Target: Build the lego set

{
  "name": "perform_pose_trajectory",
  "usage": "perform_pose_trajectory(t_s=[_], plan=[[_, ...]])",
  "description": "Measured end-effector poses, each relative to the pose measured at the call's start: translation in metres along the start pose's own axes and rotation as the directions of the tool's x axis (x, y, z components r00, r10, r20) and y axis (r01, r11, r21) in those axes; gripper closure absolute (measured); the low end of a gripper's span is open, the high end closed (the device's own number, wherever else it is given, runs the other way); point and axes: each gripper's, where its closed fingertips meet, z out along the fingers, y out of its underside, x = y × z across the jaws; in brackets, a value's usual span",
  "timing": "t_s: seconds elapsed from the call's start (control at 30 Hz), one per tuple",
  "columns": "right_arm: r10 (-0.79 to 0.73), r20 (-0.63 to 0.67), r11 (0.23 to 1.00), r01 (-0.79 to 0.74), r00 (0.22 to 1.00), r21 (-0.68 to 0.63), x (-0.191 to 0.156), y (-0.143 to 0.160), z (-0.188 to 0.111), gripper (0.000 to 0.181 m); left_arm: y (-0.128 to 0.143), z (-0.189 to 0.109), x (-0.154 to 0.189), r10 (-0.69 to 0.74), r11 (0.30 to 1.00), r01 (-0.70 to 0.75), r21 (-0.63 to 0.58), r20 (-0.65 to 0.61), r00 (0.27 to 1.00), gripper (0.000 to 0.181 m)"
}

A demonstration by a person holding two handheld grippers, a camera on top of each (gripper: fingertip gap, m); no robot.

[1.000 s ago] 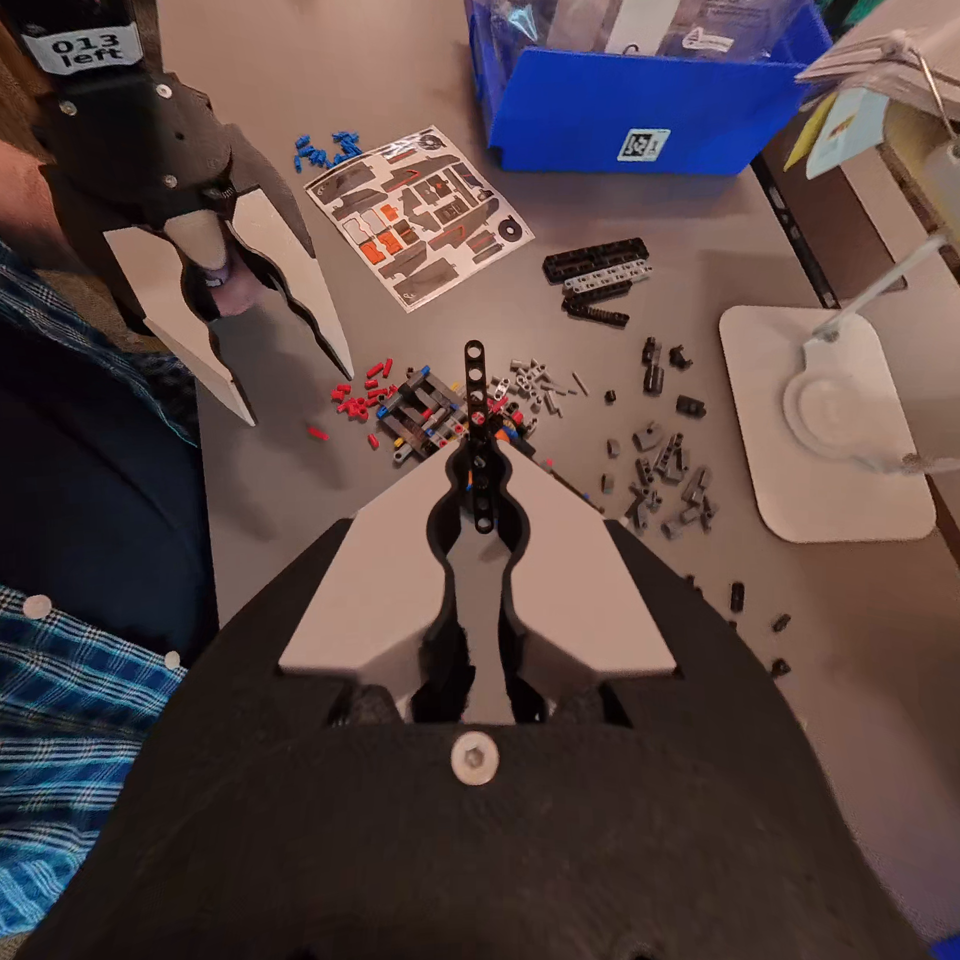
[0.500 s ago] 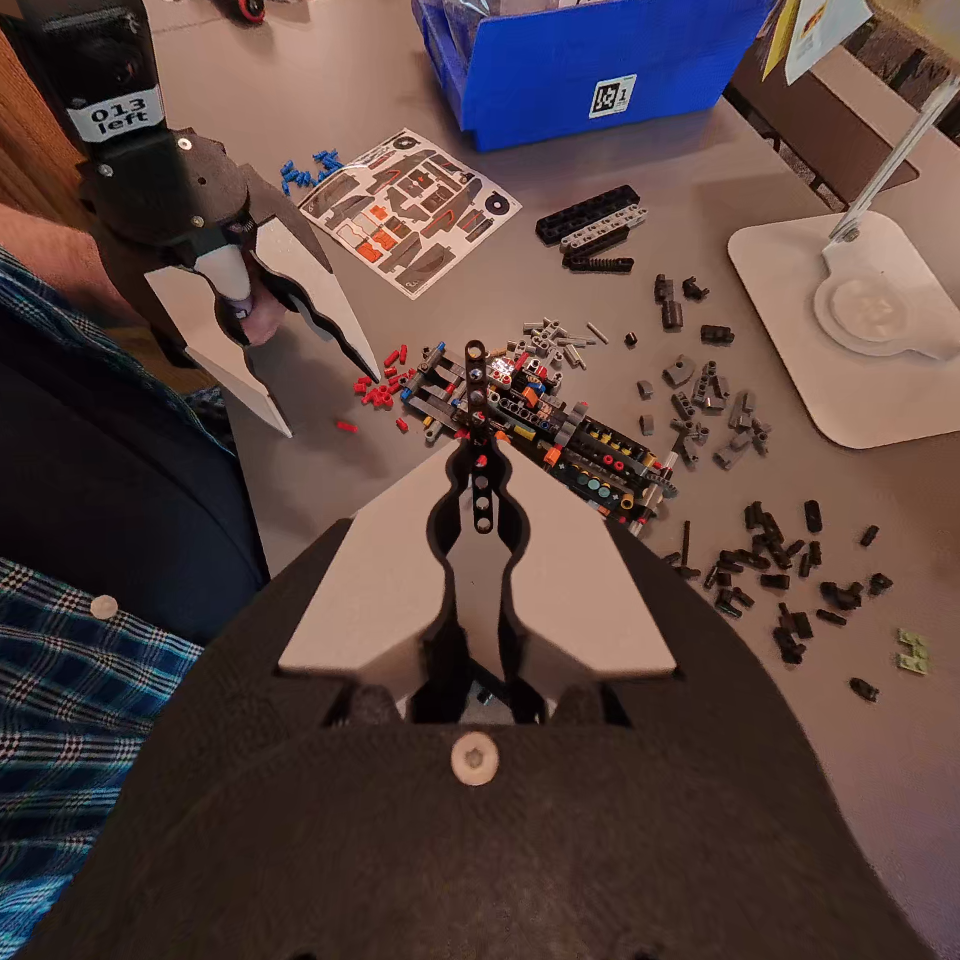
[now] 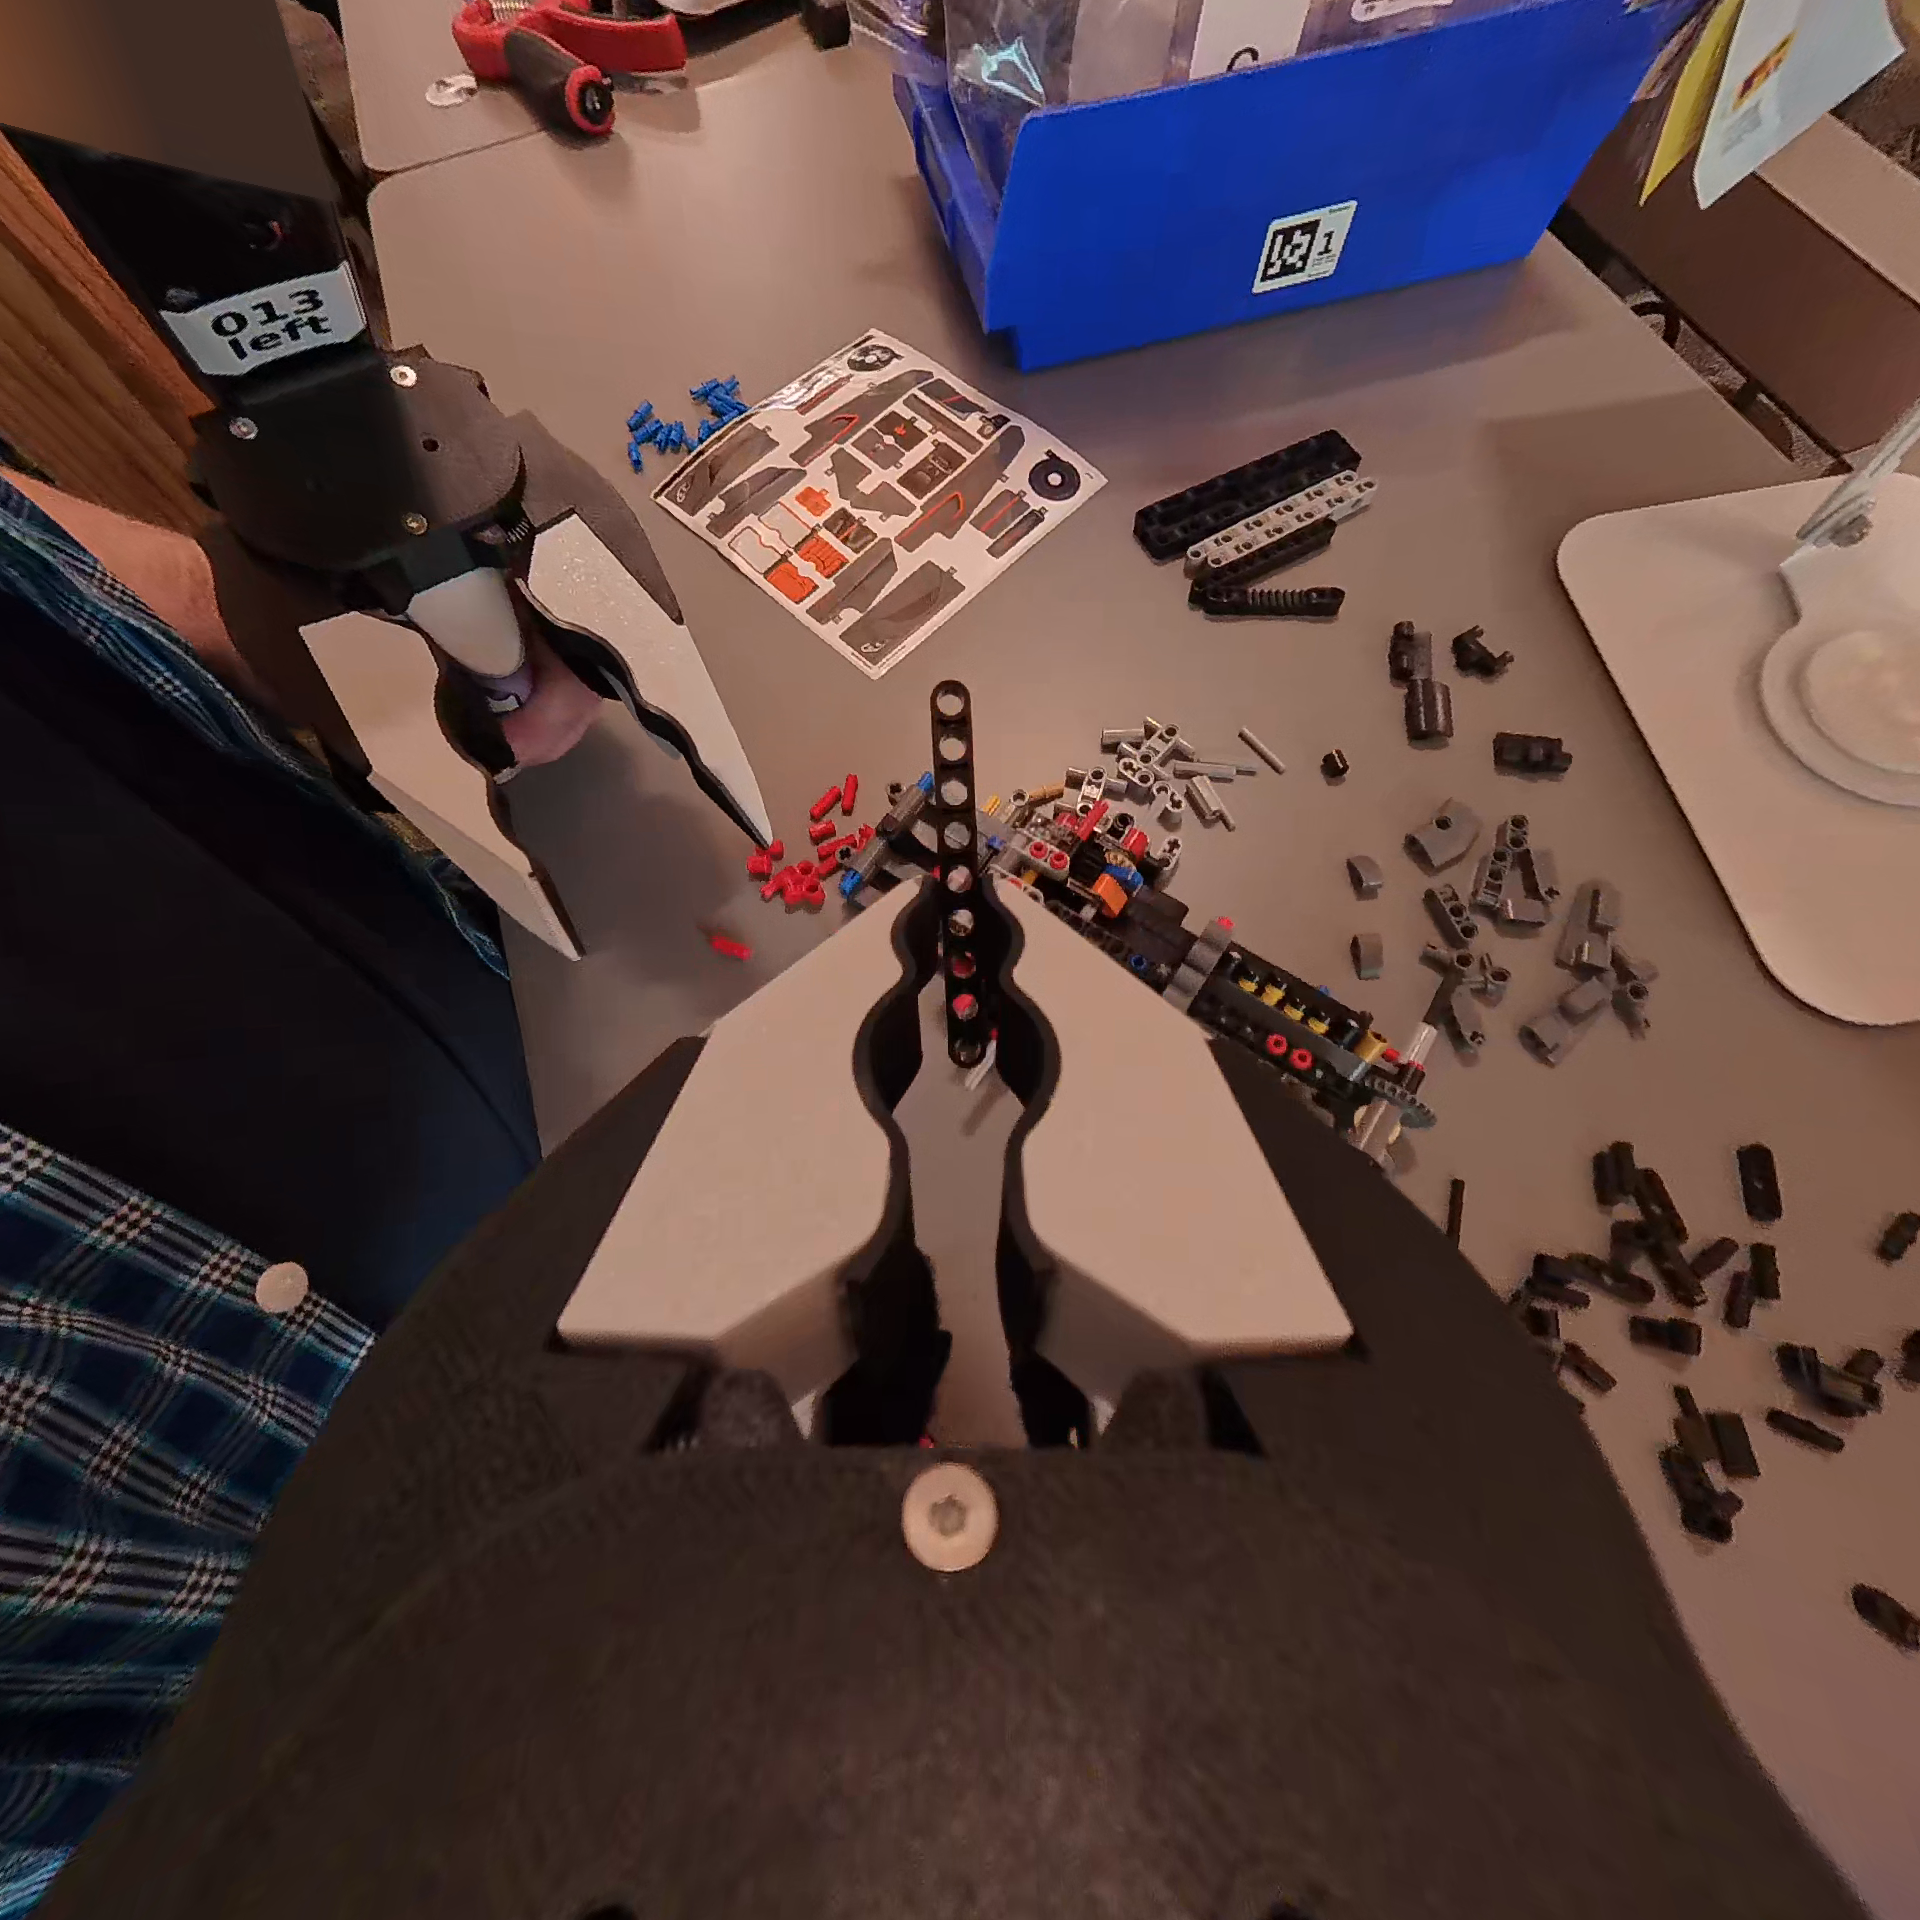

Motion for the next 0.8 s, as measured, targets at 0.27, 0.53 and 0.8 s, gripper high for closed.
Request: perform_pose_trajectory(t_s=[0.27,0.53,0.8], plan=[[0.008,0.045,1.0,-0.007,0.999,-0.003,0.003,-0.012,0.025,0.177,-0.004,-0.011,-0.01,-0.075,0.996,0.076,0.047,-0.019,0.997,0.126],[-0.002,0.079,1.0,0.002,0.997,0.001,0.005,-0.023,0.038,0.177,-0.005,-0.015,-0.013,-0.103,0.993,0.105,0.06,-0.032,0.994,0.126],[-0.006,0.094,1.0,0.006,0.996,0.004,0.008,-0.026,0.043,0.177,-0.004,-0.015,-0.016,-0.129,0.989,0.132,0.062,-0.038,0.991,0.126]])
